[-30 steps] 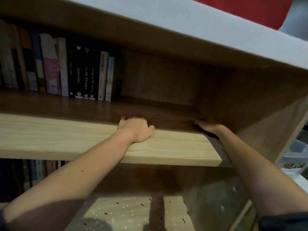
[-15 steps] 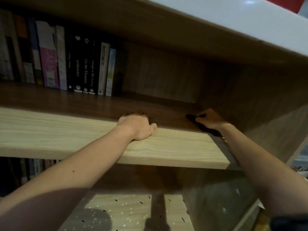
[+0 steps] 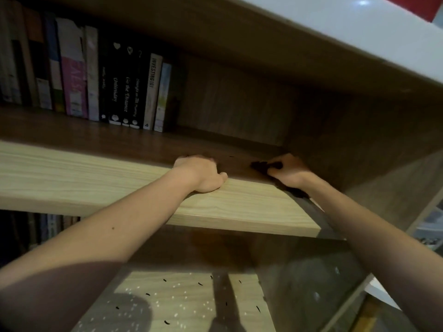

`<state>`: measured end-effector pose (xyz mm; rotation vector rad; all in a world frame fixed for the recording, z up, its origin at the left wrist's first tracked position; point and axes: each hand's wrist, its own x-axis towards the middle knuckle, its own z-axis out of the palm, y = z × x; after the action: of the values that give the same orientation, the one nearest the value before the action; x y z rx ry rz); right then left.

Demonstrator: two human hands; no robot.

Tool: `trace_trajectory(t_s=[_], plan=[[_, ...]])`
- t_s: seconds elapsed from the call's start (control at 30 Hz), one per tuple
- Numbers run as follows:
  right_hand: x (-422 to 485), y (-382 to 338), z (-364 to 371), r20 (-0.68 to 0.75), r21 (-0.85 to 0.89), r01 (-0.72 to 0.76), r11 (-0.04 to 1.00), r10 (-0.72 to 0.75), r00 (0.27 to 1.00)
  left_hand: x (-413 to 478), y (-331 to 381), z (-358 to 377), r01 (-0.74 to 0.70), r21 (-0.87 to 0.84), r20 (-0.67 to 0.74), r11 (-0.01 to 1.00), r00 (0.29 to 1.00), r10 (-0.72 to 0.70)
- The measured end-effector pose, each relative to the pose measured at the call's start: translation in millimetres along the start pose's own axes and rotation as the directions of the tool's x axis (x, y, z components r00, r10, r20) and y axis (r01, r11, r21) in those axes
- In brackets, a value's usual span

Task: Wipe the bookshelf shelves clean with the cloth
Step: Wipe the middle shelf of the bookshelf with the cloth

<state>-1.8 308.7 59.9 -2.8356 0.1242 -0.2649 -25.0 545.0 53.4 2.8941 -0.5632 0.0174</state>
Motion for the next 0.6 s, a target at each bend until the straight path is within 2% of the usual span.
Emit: trace_trajectory(t_s=[0.1,0.23,0.3,0.37,0.5,0.6], plan=[[4,20,-14,-0.045,-0.050,-0.162,0.986,0.160,0.986,-3,-15,-12,-0.003,-0.063,0.099,0.998,0.995,0.010],[33,13,-6,-0.036,0.092,-0.177,0.980,0.181,0.983,1,-19,-17,-0.077,-0.127,0.075,0.989,0.993,0.087],[51,3,3,-0.030,0.107,-0.112,0.988,0.116,0.993,9,-18,-14,-0.115,-0.140,0.063,0.983,0.990,0.125],[56,-9,8,-0.044,0.047,-0.014,0.999,0.016,0.999,15,-22,-12,-0.113,-0.170,0.055,0.979,0.991,0.124],[24,-17,2,0.066,0.007,0.208,0.978,-0.208,0.976,20,-25,-10,-0.129,-0.162,0.053,0.978,0.989,0.139],[21,-2,-10,0.083,-0.057,0.173,0.983,-0.168,0.982,21,-27,-9,-0.134,-0.156,0.059,0.979,0.988,0.145]])
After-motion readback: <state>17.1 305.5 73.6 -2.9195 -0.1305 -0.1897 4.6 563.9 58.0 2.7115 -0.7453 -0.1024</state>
